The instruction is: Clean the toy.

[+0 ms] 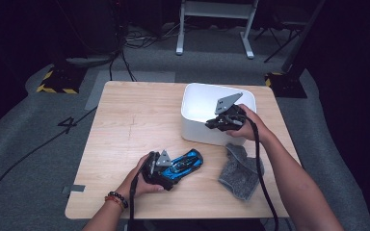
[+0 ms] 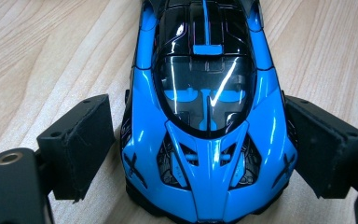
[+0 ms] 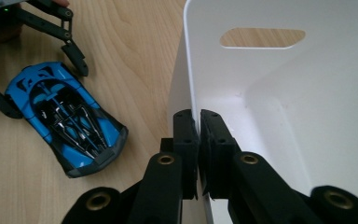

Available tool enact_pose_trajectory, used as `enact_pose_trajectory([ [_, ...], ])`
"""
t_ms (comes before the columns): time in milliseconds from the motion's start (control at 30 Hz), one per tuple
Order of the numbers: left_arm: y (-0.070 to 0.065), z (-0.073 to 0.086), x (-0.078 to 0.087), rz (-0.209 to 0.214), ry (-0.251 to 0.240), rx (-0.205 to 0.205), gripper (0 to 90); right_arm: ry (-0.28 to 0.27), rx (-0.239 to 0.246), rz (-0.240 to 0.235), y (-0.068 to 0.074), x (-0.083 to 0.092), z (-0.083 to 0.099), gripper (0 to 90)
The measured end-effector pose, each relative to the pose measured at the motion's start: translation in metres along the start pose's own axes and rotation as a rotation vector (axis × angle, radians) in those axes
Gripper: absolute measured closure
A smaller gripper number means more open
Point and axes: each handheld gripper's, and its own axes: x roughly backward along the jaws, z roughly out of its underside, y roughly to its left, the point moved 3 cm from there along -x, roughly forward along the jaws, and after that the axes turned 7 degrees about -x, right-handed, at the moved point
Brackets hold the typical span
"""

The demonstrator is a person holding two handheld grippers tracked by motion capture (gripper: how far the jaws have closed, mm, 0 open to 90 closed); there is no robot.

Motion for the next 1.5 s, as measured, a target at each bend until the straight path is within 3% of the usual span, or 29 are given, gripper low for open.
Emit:
enact_pose_trajectory([
  [400,0.0,0.0,0.0,0.0,0.0,0.0,13.6,-0.028,0.057,-0.033,0.023,0.01,0.008,84.4],
  [600,0.0,0.0,0.0,0.0,0.0,-0.001,13.6,-0.124,0.026,-0.012,0.026,0.032,0.007,62.8],
  [833,-0.002,0.0,0.0,0.0,0.003,-0.004,13.6,-0.197,-0.063,0.135,0.011,0.072,0.022,44.3],
  [867,-0.002,0.0,0.0,0.002,0.004,-0.005,13.6,-0.205,-0.09,0.18,0.006,0.08,0.027,41.4],
  [967,-0.003,-0.001,0.0,0.005,0.004,-0.003,13.6,-0.223,-0.154,0.252,-0.006,0.095,0.04,37.0],
  [1167,-0.003,-0.001,0.0,0.007,0.009,-0.007,13.6,-0.179,-0.296,0.439,-0.033,0.109,0.072,31.5],
  [1300,-0.004,-0.002,0.0,0.008,0.01,-0.003,13.6,-0.13,-0.384,0.474,-0.049,0.104,0.093,29.2],
  [1500,-0.004,-0.002,0.0,0.005,0.009,0.0,13.3,-0.108,-0.452,0.407,-0.056,0.088,0.108,29.0],
])
